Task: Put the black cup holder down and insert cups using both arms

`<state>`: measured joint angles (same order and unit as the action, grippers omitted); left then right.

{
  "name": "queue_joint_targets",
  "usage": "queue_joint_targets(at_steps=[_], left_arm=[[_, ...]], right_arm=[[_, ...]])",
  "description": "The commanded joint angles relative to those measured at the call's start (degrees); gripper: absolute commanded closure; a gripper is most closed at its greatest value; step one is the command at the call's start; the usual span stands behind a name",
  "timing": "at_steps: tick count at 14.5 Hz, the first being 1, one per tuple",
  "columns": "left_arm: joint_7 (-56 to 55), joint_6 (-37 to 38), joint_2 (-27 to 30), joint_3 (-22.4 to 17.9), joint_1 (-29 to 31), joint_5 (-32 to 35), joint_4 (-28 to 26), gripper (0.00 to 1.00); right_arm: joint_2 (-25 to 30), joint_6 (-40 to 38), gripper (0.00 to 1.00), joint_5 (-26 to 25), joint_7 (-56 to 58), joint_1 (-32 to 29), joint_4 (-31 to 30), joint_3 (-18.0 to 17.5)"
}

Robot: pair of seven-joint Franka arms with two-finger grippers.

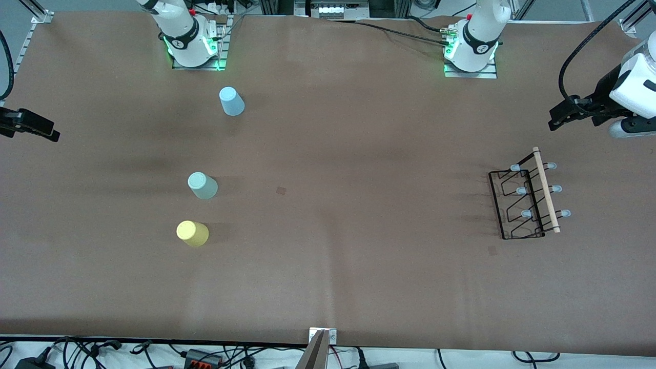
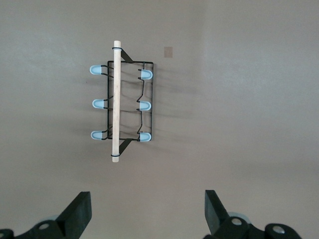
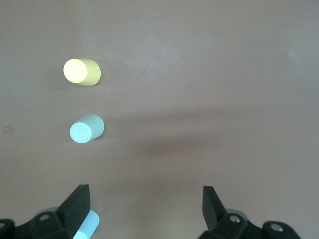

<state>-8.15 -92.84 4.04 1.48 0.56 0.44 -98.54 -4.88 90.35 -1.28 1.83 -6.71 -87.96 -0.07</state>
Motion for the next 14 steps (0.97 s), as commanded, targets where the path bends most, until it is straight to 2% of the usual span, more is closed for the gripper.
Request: queue_joint_targets(at_steps=[1, 6, 10, 12, 14], left_arm=[[1.21, 0.64, 0.00, -0.51, -0.38, -1.14, 0.19, 0.00], [0.33, 0.64, -0.52, -0.77, -0.29, -1.32, 0.36, 0.00], [1.38, 0.73, -5.09, -1.04, 1.54, -1.40, 2.38, 0.00], [5.49, 1.08, -6.32, -1.13, 1.82, -0.71, 1.51, 0.00], [7.96, 0.21, -9.65, -1.13, 5.05, -0.70, 1.42, 0.00]], right_arm=[[0.31, -1.05, 0.00, 1.19, -0.69, -0.23, 0.34, -0.45], [0.22, -1.23, 0.00, 2.16, -0.60, -0.24, 0.34, -0.28], [-0.39, -1.58, 0.00, 2.16, 0.02, 0.20, 0.07, -0.80], [-1.44, -3.94, 0.00, 2.16, -0.59, 1.69, 0.07, -0.98], [-3.28, -6.06, 0.00, 2.07, -0.51, 3.36, -0.45, -1.07]])
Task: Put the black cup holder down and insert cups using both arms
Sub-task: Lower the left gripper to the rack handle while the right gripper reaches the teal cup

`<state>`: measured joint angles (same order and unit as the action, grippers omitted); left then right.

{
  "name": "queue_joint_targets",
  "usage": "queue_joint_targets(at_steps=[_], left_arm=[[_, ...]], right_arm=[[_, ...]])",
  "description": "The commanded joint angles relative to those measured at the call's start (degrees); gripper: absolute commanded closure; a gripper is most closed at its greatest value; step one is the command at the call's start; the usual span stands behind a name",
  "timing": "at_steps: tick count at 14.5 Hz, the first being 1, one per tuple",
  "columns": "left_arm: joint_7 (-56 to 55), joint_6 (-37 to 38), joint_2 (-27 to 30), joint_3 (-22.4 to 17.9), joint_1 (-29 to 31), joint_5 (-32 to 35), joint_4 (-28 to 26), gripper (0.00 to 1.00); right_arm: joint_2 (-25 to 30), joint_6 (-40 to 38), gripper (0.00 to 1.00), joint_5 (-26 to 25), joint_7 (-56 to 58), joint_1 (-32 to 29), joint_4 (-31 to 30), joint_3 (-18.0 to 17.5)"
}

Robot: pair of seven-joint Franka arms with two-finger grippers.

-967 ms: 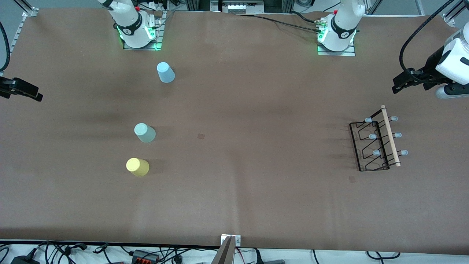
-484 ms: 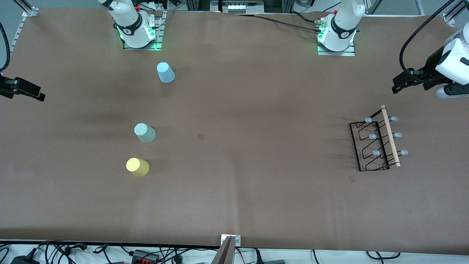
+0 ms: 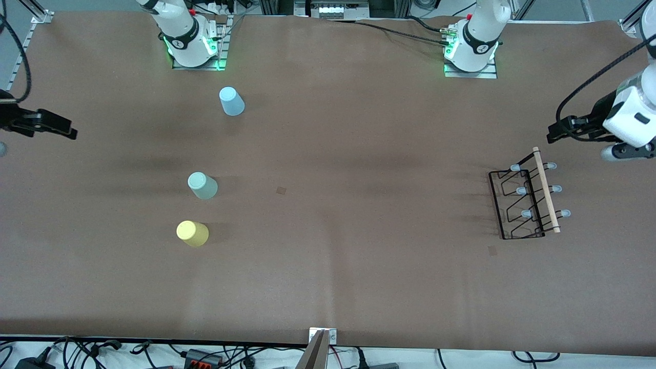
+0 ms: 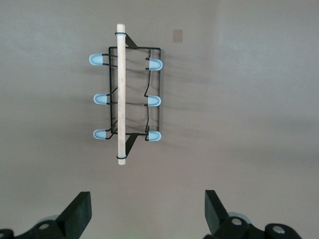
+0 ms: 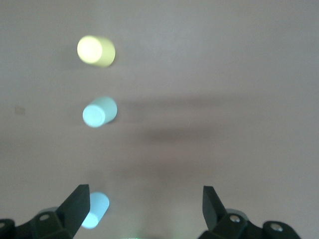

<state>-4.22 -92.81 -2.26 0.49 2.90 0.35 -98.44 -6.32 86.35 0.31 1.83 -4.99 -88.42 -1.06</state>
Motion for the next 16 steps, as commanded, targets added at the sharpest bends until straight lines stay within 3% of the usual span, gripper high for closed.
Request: queue_joint_targets(at_steps=[1, 5, 9, 12, 13, 16], left_arm=[[5.00, -1.83, -4.93, -0.14, 3.16, -0.44, 1.15, 0.00], [8.34, -15.78, -9.07, -0.14, 4.48, 0.35, -4.80, 0.00], [12.73, -30.38, -9.69, -0.14, 4.75, 0.35, -14.39, 0.00], [14.06, -33.05, -10.48, -0.14, 5.01, 0.35, -16.60, 0.00], [14.06, -33.05, -10.92, -0.14, 4.93, 0.35, -16.69, 0.03], [14.15, -32.35, -11.28, -0.14, 5.10, 0.35, -16.87, 0.45]], right_arm=[[-2.64, -2.58, 0.00, 0.22, -0.69, 2.60, -0.78, -0.08], [0.07, 10.21, 0.00, 0.66, -2.86, 6.74, -13.68, -0.17], [-0.10, 19.18, 0.00, 0.66, -7.02, 10.43, -20.11, -0.26], [-1.32, 34.63, 0.00, 0.74, -7.19, 10.96, -28.19, -0.34], [-1.85, 37.72, 0.00, 0.74, -7.19, 11.40, -29.95, -0.34], [-2.55, 40.38, 0.00, 2.22, -7.71, 12.54, -30.85, -0.34]])
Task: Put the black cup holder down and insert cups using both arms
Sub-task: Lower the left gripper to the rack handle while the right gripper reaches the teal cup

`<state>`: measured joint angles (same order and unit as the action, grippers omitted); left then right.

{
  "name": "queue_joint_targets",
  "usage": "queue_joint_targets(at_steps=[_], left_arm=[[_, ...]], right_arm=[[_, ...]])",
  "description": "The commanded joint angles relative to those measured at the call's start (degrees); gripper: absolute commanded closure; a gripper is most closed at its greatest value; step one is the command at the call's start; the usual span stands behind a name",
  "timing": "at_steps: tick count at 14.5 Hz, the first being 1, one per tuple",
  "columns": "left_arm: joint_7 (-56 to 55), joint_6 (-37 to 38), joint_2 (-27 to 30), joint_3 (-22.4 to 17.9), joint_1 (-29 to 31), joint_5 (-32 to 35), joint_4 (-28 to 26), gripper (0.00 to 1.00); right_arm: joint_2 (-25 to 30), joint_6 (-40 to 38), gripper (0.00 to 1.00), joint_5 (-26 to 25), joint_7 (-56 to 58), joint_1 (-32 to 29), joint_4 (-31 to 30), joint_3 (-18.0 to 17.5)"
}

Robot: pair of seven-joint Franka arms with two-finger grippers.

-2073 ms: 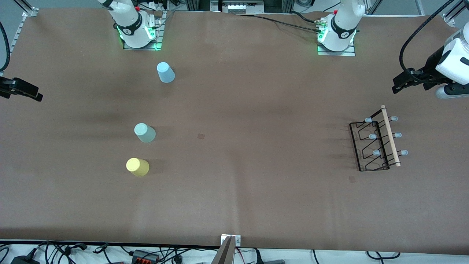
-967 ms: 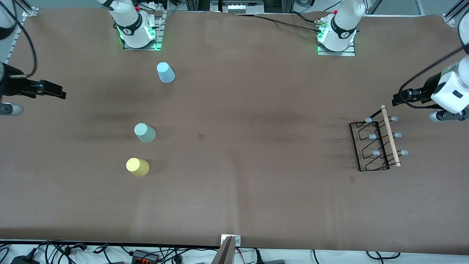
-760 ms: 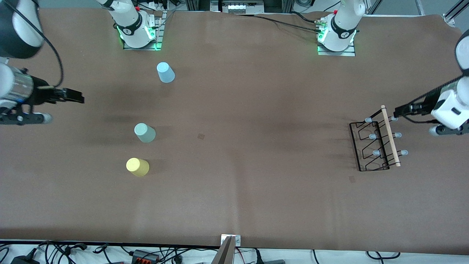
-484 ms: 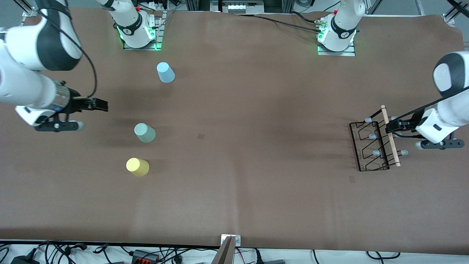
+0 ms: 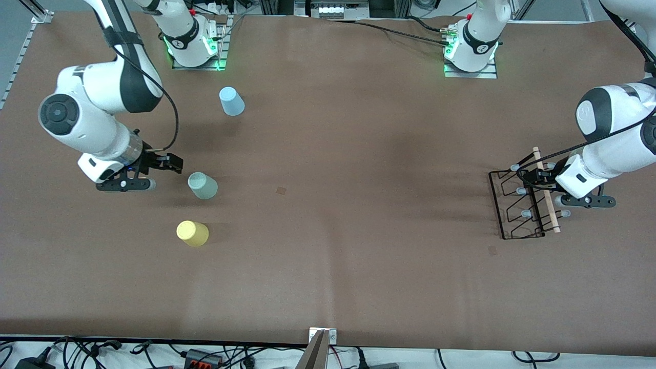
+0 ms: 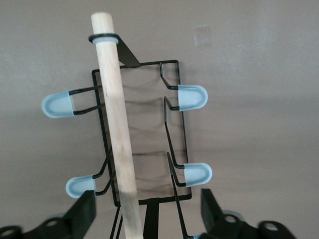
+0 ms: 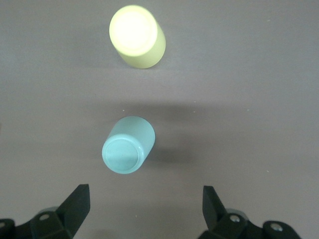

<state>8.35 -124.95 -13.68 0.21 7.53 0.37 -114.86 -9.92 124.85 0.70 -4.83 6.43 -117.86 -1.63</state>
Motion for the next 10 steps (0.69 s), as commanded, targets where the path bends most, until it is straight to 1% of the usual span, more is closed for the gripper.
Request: queue_joint_targets(at_steps=[1, 2, 3, 4, 5, 6, 8, 10], left_arm=[[1.58, -0.03, 0.14, 0.14, 0.47, 0.33, -0.45, 0.58], [1.58, 0.32, 0.06, 0.14, 0.47, 0.33, -0.54, 0.70], [1.58, 0.93, 0.06, 0.14, 0.47, 0.33, -0.45, 0.78], [1.50, 1.11, 0.14, 0.14, 0.47, 0.33, -0.45, 0.83], [1.49, 1.11, 0.14, 0.14, 0.56, 0.33, -0.36, 0.91], [1.49, 1.20, 0.14, 0.14, 0.65, 0.33, -0.28, 0.95], [1.67, 2.33, 0.58, 0.14, 1.18, 0.33, 0.25, 0.99], [1.76, 8.20, 0.67, 0.66, 1.09, 0.33, 3.57, 0.99]], right_arm=[[0.53, 3.37, 0.00, 4.46, -1.40, 1.73, -1.49, 0.22], [-0.35, 4.95, 0.00, 5.10, -1.41, 2.87, -2.10, 0.31], [-1.40, 7.66, 0.00, 5.10, -1.67, 3.49, -2.89, 0.31], [-2.37, 9.52, 0.00, 5.10, -2.72, 3.50, -3.42, 0.31], [-3.77, 10.58, 0.00, 5.10, -3.16, 3.67, -3.52, 0.31], [-4.31, 10.76, 0.00, 5.10, -3.25, 4.20, -3.52, 0.31], [-4.93, 10.85, 0.00, 5.10, -3.25, 4.29, -3.60, 0.31], [-5.10, 10.94, 0.00, 5.10, -3.34, 4.29, -4.30, 0.31]])
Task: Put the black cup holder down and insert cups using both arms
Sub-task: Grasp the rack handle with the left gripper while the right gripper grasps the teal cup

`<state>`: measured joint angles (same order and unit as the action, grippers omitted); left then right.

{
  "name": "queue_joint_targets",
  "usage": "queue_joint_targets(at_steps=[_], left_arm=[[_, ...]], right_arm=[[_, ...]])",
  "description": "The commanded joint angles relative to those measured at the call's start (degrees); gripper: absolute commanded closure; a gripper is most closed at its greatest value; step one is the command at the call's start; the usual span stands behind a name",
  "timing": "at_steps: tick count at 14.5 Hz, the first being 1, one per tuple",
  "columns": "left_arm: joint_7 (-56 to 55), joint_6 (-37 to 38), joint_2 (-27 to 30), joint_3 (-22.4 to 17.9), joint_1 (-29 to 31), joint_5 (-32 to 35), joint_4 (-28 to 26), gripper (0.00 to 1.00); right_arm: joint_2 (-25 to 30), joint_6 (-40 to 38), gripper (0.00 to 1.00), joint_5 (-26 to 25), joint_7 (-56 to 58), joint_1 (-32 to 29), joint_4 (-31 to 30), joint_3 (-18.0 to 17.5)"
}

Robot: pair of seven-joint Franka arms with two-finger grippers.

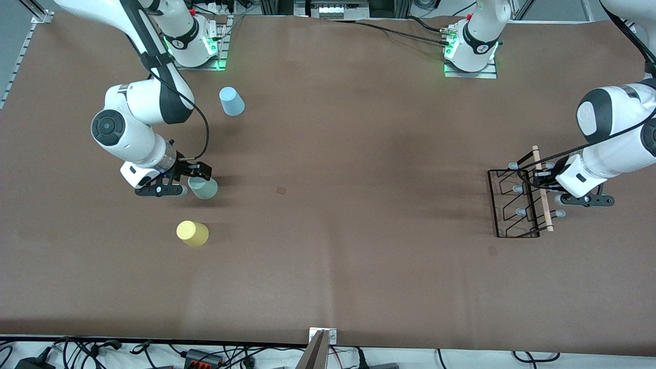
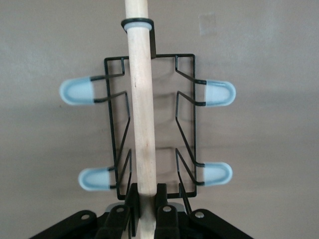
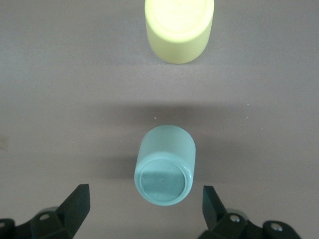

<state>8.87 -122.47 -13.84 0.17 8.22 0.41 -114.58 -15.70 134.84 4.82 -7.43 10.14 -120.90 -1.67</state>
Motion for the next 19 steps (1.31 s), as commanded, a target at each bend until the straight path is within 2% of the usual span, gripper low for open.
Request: queue_joint_targets(at_steps=[1, 2, 5, 9, 11, 13, 16, 19], left_arm=[[1.15, 8.71, 1.01, 0.97, 0.05, 0.30, 5.40, 0.99], [1.24, 11.61, 1.10, 1.23, -0.48, 0.21, 7.42, 0.99], [0.28, 18.74, 0.92, 7.98, -1.18, 0.12, 12.79, 0.99], [0.01, 19.81, 0.40, 17.38, -1.88, -0.84, 14.38, 0.99], [-4.09, 18.85, -1.43, 22.13, -4.60, -0.84, 14.73, 0.99], [-9.19, 18.40, -5.29, 23.47, -9.42, -1.71, 18.14, 0.99], [-19.45, 18.23, -10.49, 23.39, -16.98, -3.66, 24.65, 0.99], [-33.69, 12.72, -14.53, 23.39, -24.01, -3.57, 28.17, 0.99]], right_arm=[[0.58, 2.00, 0.00, 0.98, -0.74, 0.58, -1.96, 0.35], [0.41, 3.57, 0.00, 0.98, -0.65, 0.41, -3.36, 0.44], [0.32, 8.50, 0.00, 0.89, -0.65, 0.15, -6.80, 0.44], [-0.47, 10.71, 0.00, 0.89, -0.65, 0.50, -7.86, 0.44], [-1.00, 10.97, 0.00, 0.89, -0.65, 0.50, -7.86, 0.44], [-1.26, 11.50, 0.00, 0.80, -0.56, 0.58, -7.86, 0.44], [-1.70, 13.34, 0.00, 0.80, -0.48, 0.58, -7.77, 0.44], [-1.96, 13.70, 0.00, 0.71, -0.39, 0.50, -7.51, 0.44]])
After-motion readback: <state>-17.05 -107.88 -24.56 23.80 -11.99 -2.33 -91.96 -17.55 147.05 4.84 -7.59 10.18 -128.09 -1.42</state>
